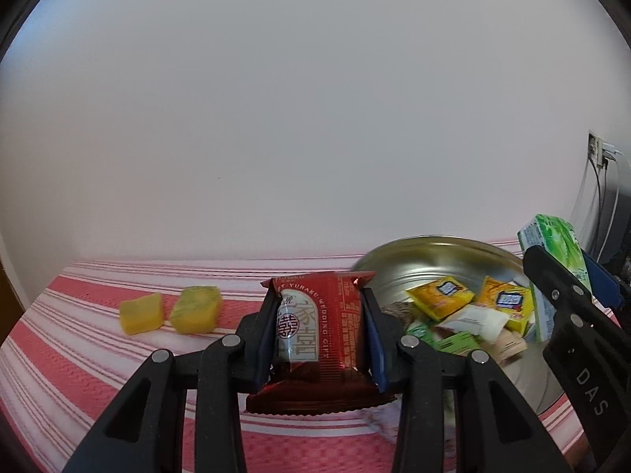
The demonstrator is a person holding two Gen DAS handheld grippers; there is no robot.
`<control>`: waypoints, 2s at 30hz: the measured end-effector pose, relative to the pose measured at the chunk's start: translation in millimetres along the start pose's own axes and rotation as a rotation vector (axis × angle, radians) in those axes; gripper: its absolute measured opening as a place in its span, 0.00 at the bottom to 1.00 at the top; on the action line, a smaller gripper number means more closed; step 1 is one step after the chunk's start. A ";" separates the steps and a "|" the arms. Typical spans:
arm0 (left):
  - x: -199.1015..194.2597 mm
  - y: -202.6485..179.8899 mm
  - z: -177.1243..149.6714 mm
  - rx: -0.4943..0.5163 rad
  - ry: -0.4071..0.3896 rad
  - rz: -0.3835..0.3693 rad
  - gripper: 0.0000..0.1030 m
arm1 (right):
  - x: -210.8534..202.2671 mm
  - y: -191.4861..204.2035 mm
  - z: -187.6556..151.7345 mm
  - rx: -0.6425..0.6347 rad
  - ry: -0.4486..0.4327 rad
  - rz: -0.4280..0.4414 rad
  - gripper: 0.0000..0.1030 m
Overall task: Organize objects
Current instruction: 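Carry the red foil packet and green tissue pack over the metal tin, then open both grippers to drop the packet and tissue pack into the tin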
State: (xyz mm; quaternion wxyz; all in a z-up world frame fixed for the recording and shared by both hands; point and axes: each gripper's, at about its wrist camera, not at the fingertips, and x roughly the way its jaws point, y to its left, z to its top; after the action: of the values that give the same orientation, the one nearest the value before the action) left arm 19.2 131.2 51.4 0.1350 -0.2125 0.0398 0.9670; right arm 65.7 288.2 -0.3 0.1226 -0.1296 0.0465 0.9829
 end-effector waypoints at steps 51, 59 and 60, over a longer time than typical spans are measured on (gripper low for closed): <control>56.1 -90.3 8.3 0.063 0.113 -0.083 0.40 | 43.5 -76.8 1.7 -0.013 0.116 -0.188 0.51; 63.1 -87.1 5.3 0.067 0.132 -0.042 0.40 | 56.4 -67.5 -4.6 -0.049 0.170 -0.160 0.51; 65.7 -89.3 5.1 0.069 0.134 -0.039 0.40 | 57.4 -66.7 -5.3 -0.053 0.174 -0.157 0.51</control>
State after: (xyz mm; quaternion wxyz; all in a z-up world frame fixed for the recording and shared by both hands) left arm -15.4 233.7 26.5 0.1581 -0.2729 0.0778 0.9458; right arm 30.2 365.1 -24.7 0.1912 -0.2209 0.0208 0.9561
